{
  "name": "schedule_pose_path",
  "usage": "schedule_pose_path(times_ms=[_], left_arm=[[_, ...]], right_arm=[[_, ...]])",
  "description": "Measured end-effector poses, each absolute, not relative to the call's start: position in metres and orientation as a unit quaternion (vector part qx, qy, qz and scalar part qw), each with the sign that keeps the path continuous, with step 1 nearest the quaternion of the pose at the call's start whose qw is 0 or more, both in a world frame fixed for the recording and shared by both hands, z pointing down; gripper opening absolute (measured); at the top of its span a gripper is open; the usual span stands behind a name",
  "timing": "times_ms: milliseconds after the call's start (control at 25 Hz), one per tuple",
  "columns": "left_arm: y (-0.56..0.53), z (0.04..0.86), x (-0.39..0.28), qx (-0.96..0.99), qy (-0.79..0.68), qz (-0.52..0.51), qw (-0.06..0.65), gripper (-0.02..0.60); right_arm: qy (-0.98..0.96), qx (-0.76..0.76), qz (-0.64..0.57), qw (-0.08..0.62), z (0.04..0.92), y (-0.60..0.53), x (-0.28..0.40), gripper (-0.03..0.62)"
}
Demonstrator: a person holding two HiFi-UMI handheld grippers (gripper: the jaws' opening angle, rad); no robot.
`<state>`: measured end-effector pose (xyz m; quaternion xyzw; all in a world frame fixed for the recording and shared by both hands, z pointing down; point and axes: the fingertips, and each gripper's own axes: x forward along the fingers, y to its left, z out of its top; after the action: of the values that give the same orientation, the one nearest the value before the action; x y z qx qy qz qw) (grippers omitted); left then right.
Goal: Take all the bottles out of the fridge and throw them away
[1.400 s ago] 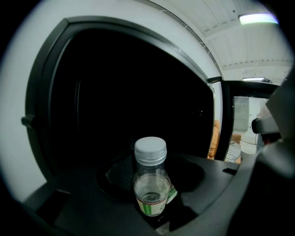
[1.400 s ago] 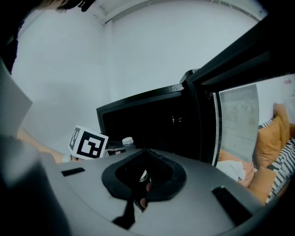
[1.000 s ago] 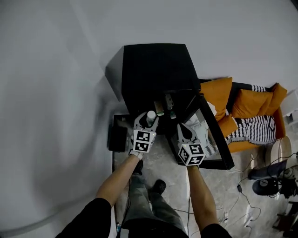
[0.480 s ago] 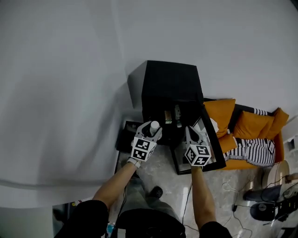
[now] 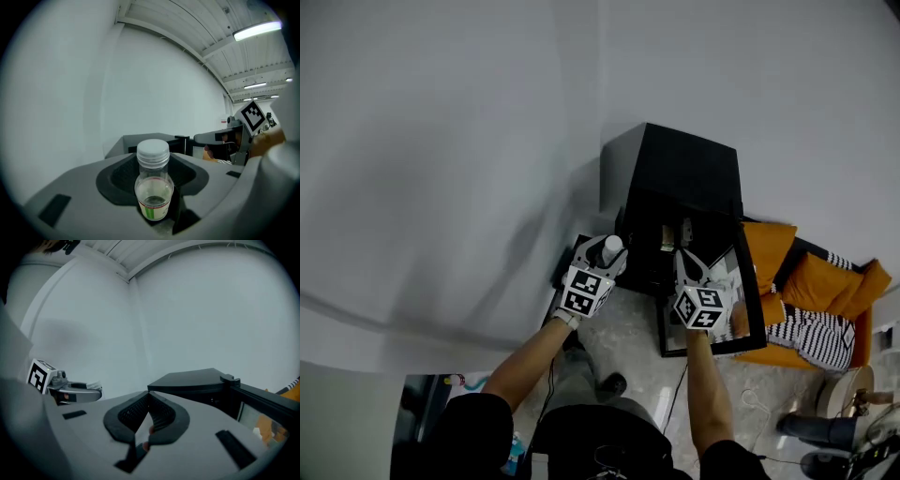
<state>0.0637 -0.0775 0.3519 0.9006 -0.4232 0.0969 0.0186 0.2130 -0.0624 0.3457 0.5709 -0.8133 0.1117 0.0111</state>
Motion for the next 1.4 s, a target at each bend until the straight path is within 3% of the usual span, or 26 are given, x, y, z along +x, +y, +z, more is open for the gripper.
schedule_pose_path(times_ms=[520, 1400], left_arm=[[-0.097, 0.355, -0.054, 0.862, -0.494, 0.109, 0.027, 0.201], [-0.151, 0.446, -0.1, 0.863, -0.483, 0.125, 0.073, 0.201]], right_arm=[[-0.866, 0.487, 0.11, 0.029, 0.351, -0.099, 0.085, 0.002], [-0.867, 0.466, 0.155, 0.085, 0.434, -0.161, 0.022, 0.002]])
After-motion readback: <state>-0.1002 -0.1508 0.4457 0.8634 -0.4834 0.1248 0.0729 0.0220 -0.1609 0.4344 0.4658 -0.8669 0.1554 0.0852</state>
